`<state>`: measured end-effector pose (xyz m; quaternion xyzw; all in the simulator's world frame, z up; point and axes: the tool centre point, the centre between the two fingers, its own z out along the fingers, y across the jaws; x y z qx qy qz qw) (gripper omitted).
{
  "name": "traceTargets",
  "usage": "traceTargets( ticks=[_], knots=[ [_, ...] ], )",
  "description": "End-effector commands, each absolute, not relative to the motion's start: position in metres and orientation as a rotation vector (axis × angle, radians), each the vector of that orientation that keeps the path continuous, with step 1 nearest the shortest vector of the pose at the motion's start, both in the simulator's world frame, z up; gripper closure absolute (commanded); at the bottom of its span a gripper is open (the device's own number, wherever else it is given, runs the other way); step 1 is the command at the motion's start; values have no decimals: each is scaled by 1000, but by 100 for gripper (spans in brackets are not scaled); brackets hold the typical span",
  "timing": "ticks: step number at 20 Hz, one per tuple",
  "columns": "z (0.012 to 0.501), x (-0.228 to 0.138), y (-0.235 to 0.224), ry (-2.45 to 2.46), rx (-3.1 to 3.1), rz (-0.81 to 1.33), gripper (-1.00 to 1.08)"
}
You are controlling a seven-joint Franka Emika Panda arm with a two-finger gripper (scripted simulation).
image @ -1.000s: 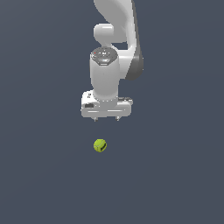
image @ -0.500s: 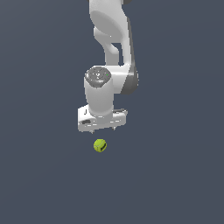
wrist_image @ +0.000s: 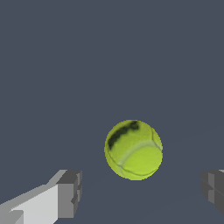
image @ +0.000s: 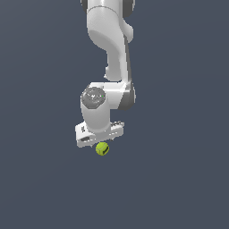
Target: Pick up the object and move it to a goal position.
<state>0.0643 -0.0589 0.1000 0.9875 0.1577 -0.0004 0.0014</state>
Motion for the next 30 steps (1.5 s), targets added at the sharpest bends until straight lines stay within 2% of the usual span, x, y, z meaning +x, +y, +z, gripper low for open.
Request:
traceTargets(
  ticks=[1, 9, 18, 24, 25, 30],
  knots=[
    [94, 68, -61, 522, 3097, 0, -92],
    [88, 68, -62, 529, 3096, -2, -92],
    [47, 68, -62, 535, 3096, 0, -92],
    [41, 69, -62, 536, 3096, 0, -92],
    [41, 69, -62, 536, 3096, 0, 108],
    [41, 69, -62, 536, 3096, 0, 108]
  ],
)
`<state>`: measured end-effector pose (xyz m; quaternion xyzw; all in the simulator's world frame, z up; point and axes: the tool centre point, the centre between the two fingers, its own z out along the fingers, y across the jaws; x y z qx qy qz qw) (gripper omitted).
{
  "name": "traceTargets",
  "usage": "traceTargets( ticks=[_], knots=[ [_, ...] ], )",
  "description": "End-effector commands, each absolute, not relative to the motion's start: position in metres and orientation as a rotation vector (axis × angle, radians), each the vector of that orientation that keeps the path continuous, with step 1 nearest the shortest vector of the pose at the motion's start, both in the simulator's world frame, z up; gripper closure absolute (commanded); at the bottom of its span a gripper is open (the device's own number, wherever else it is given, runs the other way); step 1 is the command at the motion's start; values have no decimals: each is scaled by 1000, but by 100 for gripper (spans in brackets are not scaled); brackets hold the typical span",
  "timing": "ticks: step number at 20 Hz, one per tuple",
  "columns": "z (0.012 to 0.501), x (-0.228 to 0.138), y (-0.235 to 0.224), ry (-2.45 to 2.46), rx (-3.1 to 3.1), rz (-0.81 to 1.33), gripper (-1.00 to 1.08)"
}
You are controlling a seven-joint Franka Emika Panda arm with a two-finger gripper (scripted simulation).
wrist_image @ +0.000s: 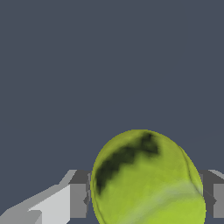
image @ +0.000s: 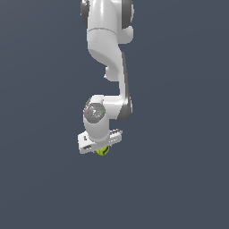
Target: Pick up the object and move it to a goal position.
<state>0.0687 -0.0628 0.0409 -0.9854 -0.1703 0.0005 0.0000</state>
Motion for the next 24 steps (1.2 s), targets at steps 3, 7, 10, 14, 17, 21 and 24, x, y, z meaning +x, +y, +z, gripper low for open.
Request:
traceTargets(
  ticks=[3, 7, 10, 14, 17, 21, 24],
  knots=[
    [41, 69, -62, -536, -3096, 0, 108],
    [43, 69, -63, -531, -3097, 0, 108],
    [52, 72, -63, -508, -3103, -9, 108],
    [78, 79, -65, -447, -3120, -33, 108],
    [107, 87, -67, -377, -3136, -60, 108],
    [157, 98, -71, -256, -3161, -106, 108],
    [201, 107, -75, -150, -3179, -146, 108]
  ],
)
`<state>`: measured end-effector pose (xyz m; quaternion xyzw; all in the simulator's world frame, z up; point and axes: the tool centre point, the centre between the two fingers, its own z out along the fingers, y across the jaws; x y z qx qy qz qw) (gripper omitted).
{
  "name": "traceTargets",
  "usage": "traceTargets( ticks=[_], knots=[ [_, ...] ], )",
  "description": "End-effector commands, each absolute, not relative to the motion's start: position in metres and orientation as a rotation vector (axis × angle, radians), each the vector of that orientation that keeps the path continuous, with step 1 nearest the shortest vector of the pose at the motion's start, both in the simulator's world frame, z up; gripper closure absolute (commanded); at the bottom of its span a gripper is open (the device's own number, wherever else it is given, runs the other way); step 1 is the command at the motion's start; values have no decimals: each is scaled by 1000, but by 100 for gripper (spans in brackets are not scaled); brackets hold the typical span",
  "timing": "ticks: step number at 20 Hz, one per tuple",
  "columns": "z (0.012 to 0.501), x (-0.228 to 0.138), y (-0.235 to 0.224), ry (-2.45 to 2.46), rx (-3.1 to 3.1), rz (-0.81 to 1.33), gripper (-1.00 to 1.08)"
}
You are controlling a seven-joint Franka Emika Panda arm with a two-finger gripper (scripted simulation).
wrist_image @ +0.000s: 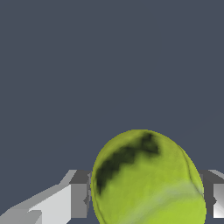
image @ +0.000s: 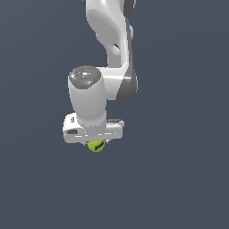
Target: Pick up the object and move it to a goal position.
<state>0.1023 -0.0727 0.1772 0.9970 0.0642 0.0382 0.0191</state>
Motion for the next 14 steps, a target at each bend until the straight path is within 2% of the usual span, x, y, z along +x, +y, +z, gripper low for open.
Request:
traceTargets(
  ticks=[1, 14],
  knots=[
    [216, 109, -76, 110, 3087, 154, 108],
    [395, 128, -94, -308, 3007, 299, 108]
  ],
)
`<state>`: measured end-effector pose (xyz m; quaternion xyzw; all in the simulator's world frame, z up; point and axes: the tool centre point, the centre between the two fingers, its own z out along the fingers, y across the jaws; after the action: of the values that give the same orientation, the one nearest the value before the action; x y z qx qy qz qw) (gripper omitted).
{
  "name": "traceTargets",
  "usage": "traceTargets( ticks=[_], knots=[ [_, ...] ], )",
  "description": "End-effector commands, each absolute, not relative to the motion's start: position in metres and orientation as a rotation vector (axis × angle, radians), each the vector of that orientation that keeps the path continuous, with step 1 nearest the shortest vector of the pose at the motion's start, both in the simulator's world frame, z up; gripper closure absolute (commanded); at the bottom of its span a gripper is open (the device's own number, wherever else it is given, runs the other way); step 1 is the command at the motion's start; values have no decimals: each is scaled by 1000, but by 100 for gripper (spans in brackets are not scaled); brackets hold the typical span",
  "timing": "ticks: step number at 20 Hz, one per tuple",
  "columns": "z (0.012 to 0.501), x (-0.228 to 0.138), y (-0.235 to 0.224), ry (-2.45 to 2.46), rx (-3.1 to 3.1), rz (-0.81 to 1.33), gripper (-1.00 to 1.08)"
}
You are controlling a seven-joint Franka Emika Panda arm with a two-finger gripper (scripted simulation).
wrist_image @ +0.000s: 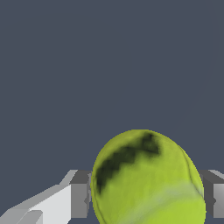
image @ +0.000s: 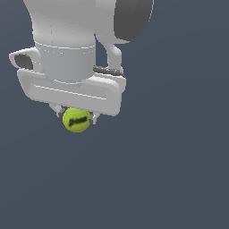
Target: Pick up the object and move it to a goal position.
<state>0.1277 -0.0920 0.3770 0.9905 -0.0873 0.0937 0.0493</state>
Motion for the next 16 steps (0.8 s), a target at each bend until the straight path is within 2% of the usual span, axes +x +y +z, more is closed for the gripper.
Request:
traceTargets(
  ticks=[1, 8, 16],
  knots=[
    [405, 129, -95, -329, 3001, 306, 108],
    [449, 131, -99, -429, 2970, 340, 108],
    [469, 132, -101, -471, 2955, 353, 108]
  ],
)
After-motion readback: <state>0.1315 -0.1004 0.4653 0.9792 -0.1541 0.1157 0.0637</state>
